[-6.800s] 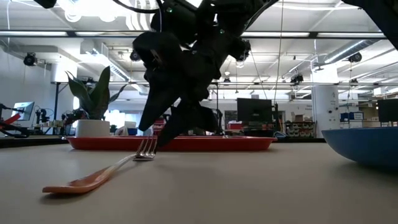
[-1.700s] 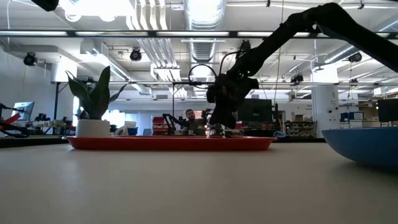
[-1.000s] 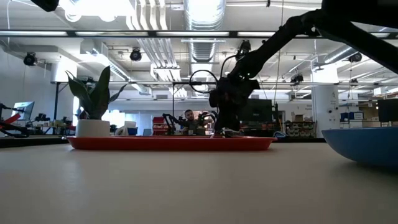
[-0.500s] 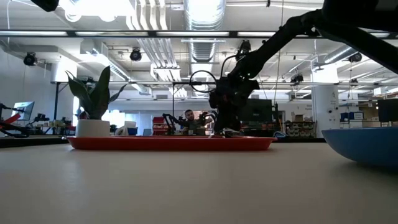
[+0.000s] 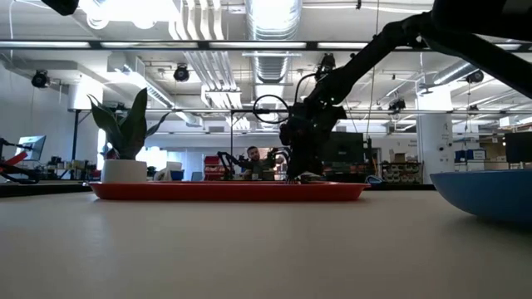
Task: Pick and place plate/cup/fork/spoon on tray
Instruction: Put the orange fork to the left of the orange spoon on the red tray
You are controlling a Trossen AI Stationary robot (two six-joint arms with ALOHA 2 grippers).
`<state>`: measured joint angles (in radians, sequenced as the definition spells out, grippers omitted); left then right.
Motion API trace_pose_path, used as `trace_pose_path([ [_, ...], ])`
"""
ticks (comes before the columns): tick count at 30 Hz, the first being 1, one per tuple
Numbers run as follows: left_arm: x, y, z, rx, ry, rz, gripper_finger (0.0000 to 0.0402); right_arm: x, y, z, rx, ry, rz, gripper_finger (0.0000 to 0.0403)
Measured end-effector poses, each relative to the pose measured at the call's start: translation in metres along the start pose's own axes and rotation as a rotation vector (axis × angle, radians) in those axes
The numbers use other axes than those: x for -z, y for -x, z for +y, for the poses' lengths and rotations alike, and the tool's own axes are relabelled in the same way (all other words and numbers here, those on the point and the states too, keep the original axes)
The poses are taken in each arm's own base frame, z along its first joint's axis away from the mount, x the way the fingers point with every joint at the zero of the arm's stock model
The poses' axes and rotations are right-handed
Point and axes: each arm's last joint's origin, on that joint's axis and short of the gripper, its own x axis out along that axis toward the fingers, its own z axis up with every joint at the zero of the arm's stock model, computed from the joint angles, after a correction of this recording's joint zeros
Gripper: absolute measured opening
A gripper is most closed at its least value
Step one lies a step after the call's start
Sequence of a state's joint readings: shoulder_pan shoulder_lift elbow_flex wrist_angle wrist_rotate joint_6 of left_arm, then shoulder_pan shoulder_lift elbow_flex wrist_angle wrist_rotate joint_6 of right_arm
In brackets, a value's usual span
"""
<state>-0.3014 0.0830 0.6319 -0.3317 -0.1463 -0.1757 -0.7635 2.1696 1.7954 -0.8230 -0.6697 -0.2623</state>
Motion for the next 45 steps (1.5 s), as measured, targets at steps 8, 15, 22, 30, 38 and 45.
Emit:
trace_pose_path([
  [8, 0.000, 0.000, 0.000, 0.000, 0.000, 0.000, 0.0225, -0.018, 0.006, 0.018, -0.019, 0.042, -0.035, 0.0074],
  [15, 0.000, 0.000, 0.000, 0.000, 0.000, -0.001, 0.0225, -0.038, 0.003, 0.065, -0.080, 0.090, -0.009, 0.0051],
  [22, -0.001, 0.000, 0.000, 0.001, -0.008, -0.003, 0.0225, -0.026, -0.035, 0.116, -0.107, 0.182, 0.152, 0.0009],
  [30, -0.001, 0.000, 0.000, 0.008, -0.008, -0.001, 0.0225, -0.019, -0.062, 0.149, -0.055, 0.227, 0.219, 0.0008],
  [38, -0.001, 0.000, 0.000, 0.012, -0.008, -0.001, 0.0225, -0.009, -0.080, 0.156, 0.094, 0.231, 0.262, 0.0008],
  [45, -0.001, 0.000, -0.001, 0.016, -0.007, 0.000, 0.0225, -0.010, -0.081, 0.156, 0.150, 0.234, 0.253, 0.0008],
])
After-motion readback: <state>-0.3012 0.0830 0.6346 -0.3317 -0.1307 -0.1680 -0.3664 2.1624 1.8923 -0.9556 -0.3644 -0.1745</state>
